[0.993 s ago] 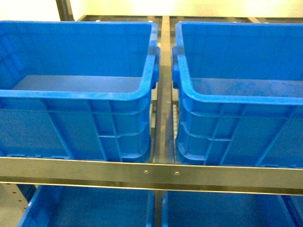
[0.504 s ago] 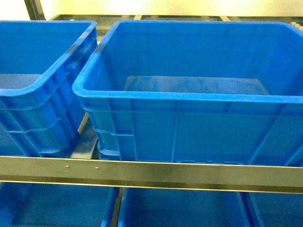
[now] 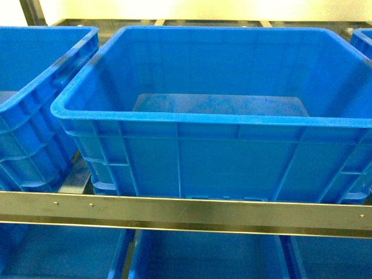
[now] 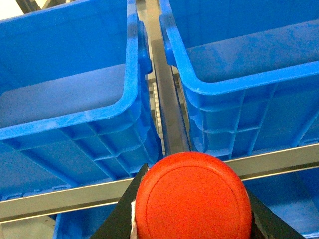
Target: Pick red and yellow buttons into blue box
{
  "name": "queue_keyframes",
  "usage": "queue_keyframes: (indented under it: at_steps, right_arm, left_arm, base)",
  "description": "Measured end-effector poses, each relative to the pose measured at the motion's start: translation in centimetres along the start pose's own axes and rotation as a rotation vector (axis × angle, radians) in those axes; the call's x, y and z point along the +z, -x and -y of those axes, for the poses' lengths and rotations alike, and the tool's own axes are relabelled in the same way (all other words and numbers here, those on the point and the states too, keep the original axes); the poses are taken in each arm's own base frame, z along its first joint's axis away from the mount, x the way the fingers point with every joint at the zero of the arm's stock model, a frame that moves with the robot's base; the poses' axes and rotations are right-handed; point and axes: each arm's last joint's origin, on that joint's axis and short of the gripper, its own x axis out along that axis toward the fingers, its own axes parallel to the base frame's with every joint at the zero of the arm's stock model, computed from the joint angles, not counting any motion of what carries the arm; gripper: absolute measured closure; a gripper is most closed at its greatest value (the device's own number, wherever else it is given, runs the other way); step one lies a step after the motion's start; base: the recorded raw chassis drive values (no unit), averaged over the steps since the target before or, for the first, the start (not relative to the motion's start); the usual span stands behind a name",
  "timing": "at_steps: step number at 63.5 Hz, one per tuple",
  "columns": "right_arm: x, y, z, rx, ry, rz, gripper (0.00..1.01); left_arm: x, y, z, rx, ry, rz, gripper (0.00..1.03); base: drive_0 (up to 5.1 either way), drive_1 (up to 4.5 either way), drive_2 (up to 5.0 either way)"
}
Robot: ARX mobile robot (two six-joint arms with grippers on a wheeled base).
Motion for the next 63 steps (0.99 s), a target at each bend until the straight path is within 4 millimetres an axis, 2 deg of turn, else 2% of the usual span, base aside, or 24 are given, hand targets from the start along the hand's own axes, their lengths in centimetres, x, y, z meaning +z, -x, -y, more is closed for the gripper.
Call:
queue_keyframes:
  at_steps: [18, 29, 34, 46, 51, 63]
  right_arm:
    - [-0.1, 0.0, 0.0, 0.001, 0.002, -0.008, 0.63]
    - [0.0, 0.0, 0.0, 0.000, 0.001, -0.003, 0.63]
    - [0.0, 0.0, 0.0, 0.001, -0.001, 0.004, 0.63]
    - [0.3, -0.2, -0.6, 0.038, 0.001, 0.004, 0.63]
    - [1.0, -0.6, -1.3, 0.074, 0.007, 0.002, 0.63]
    - [4.8, -1.6, -3.0, 0.151, 0.010, 0.071, 0.63]
  left_arm:
    - [-0.1, -0.1, 0.0, -0.001, -0.002, -0.005, 0.72]
    - [0.0, 0.0, 0.0, 0.002, 0.001, 0.003, 0.73]
    - [0.0, 0.0, 0.0, 0.002, -0.002, 0.003, 0.78]
    - [0.0, 0.0, 0.0, 0.003, -0.002, 0.003, 0.78]
    - [0.0, 0.0, 0.0, 0.002, -0.002, 0.003, 0.78]
    - [0.0, 0.0, 0.0, 0.003, -0.002, 0.003, 0.78]
  base:
    - [0.1, 4.30, -4.1]
    - [0.0, 0.00, 0.0]
    - [0.0, 0.00, 0.0]
    - [0.0, 0.00, 0.0]
    - [0.0, 0.00, 0.0]
    - [0.0, 0.00, 0.0]
